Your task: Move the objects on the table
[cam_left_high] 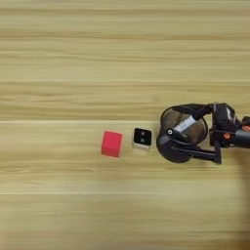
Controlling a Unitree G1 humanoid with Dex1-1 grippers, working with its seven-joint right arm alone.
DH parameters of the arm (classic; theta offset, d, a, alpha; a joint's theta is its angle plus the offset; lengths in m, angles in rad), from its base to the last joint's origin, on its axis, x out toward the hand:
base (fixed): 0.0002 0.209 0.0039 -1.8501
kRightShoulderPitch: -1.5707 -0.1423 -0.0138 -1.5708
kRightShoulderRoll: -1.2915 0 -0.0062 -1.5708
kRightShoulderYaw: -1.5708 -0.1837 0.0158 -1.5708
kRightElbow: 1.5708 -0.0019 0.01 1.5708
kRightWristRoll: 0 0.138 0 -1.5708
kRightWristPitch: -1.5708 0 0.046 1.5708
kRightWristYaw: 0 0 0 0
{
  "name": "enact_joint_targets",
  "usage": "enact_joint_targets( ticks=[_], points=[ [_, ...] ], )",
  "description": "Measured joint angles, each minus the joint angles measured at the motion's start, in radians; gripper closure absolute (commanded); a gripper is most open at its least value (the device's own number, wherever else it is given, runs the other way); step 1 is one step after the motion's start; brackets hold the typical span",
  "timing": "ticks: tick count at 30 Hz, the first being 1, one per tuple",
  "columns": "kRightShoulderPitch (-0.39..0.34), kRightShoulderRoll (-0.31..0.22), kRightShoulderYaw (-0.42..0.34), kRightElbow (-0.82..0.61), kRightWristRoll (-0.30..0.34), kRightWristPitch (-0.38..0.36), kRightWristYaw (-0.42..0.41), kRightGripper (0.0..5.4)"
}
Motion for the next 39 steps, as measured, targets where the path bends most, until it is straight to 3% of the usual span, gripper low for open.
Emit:
enact_joint_targets(
  ticks=[23,39],
  points=[
    [-0.02,-0.028,-0.004,0.227,-0.066,-0.029,0.024,0.03],
    [-0.018,-0.125,-0.085,0.212,-0.036,-0.019,0.08,0.03]
  ],
)
